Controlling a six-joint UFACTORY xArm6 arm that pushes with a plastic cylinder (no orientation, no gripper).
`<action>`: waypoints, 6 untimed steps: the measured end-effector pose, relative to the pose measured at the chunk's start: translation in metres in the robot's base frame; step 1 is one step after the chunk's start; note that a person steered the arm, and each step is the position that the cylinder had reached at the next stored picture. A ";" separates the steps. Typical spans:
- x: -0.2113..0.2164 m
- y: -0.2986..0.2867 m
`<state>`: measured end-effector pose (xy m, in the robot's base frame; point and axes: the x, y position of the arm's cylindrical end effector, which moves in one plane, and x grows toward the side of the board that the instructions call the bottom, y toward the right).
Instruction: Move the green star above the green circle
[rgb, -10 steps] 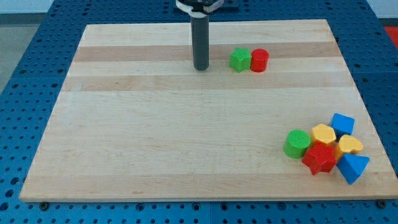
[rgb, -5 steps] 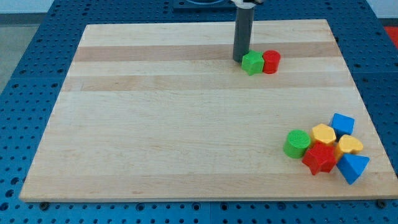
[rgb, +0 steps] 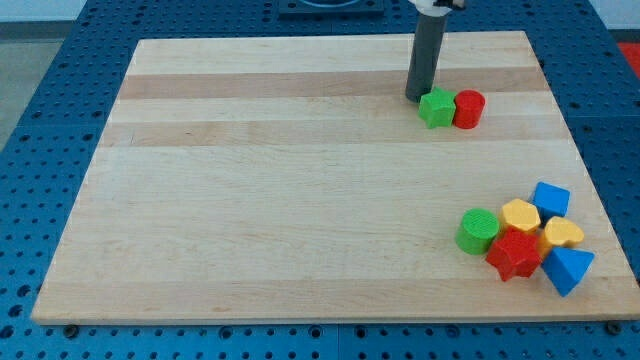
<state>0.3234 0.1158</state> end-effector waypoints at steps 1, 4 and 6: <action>-0.006 0.009; 0.005 0.024; 0.037 0.022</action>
<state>0.3602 0.1376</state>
